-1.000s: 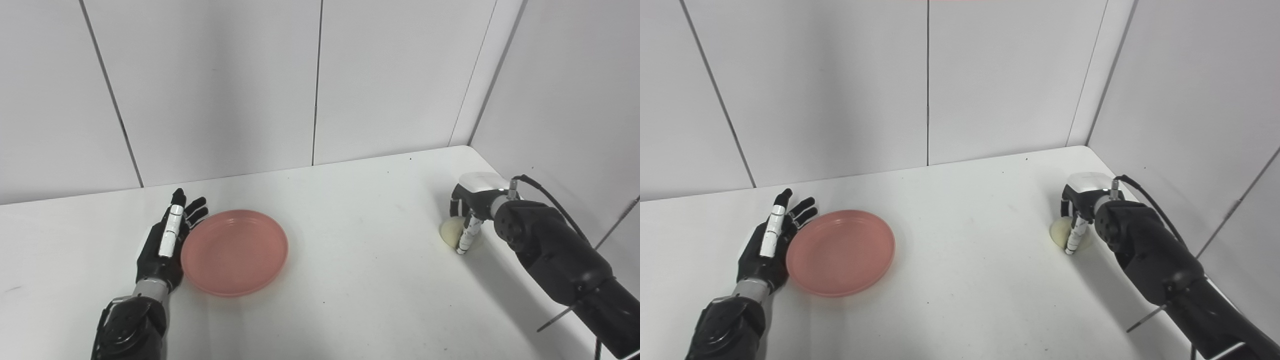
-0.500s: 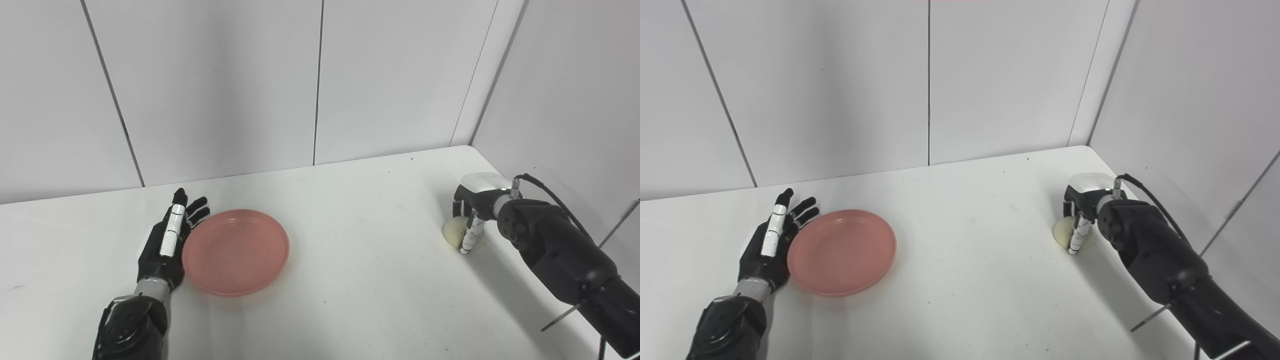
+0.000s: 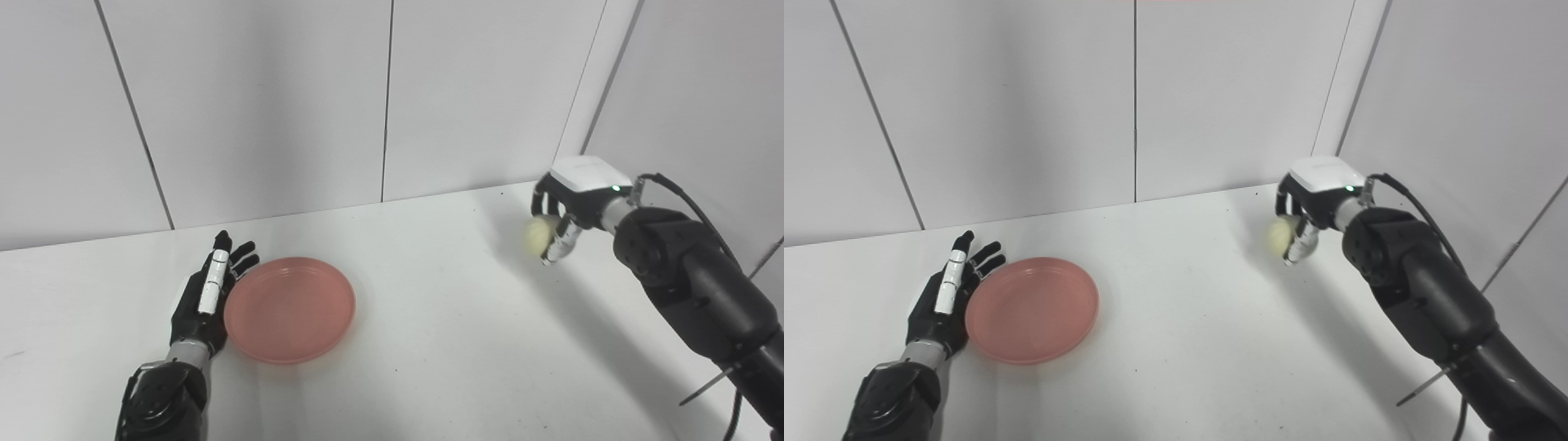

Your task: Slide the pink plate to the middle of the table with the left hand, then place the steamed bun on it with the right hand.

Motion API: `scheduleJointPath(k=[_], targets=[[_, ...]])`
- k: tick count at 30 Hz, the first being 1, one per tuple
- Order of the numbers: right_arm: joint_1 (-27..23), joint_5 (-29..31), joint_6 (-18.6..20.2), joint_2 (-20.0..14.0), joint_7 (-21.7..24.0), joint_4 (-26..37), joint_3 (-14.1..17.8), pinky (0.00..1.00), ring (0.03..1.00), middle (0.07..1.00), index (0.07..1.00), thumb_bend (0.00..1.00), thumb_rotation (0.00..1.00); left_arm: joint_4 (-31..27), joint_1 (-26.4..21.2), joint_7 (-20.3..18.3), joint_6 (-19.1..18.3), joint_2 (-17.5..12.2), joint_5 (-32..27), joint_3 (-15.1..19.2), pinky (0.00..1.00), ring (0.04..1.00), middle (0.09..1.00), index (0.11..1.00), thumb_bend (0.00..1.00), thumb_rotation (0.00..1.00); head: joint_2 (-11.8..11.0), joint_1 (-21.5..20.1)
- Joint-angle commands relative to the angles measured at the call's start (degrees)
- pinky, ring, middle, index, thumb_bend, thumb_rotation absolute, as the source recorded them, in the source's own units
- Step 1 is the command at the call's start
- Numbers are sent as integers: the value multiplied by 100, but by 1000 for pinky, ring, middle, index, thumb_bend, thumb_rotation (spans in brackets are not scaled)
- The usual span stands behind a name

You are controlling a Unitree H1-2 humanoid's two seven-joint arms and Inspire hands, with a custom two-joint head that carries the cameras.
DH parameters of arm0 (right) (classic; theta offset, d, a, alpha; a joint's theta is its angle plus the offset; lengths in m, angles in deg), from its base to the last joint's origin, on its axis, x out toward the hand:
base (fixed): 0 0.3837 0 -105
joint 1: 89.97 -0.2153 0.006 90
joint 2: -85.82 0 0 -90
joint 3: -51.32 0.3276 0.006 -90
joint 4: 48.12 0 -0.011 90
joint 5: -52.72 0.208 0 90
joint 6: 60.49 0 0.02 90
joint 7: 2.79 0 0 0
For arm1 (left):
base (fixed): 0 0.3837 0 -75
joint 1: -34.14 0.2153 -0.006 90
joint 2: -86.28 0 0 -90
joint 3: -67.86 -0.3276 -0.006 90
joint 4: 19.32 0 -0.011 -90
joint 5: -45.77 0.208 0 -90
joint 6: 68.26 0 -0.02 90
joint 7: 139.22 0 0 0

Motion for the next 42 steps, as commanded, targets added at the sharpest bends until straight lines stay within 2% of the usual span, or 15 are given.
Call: scheduleJointPath(k=[1,2,4,9,15,18,25,32,42], targets=[[-402,-90,25,-47,77,379,78,140,213,468,482,533,5,64,-73,16,8,32,34,-22,839,850,866,1000,707,830,-9,62],[-501,-139,73,38,160,534,26,140,221,469,482,533,5,54,-70,33,-5,49,31,-21,840,850,868,1000,706,826,-16,105],[-661,-205,120,242,242,770,-30,157,248,409,507,526,4,51,-67,54,-8,78,36,-29,843,850,874,1000,705,817,-17,222],[-931,-429,159,703,472,936,-140,178,264,469,485,533,1,194,-94,94,89,140,78,-79,850,849,880,1000,735,807,0,564],[-1235,-439,-175,1141,385,426,-383,243,325,476,487,533,1,503,-190,189,341,292,145,-79,859,851,872,1000,726,791,-4,1202],[-1280,-255,-444,1311,164,154,-409,217,291,473,486,533,2,700,-252,265,488,373,173,-90,861,842,858,1000,753,771,-28,1424],[-1430,-178,-568,1858,77,-128,-702,144,220,470,483,533,4,1174,-360,384,910,504,276,-117,824,833,839,1000,799,763,-93,1905],[-1644,-135,-764,2207,32,-526,-986,163,246,471,483,533,3,1275,-389,408,921,591,324,-135,817,822,838,1000,805,772,-89,2089],[-1748,-378,-565,2600,300,-568,-1453,158,243,471,485,533,1,1452,-487,573,1025,696,460,-160,798,799,831,1000,830,778,-69,2291]])
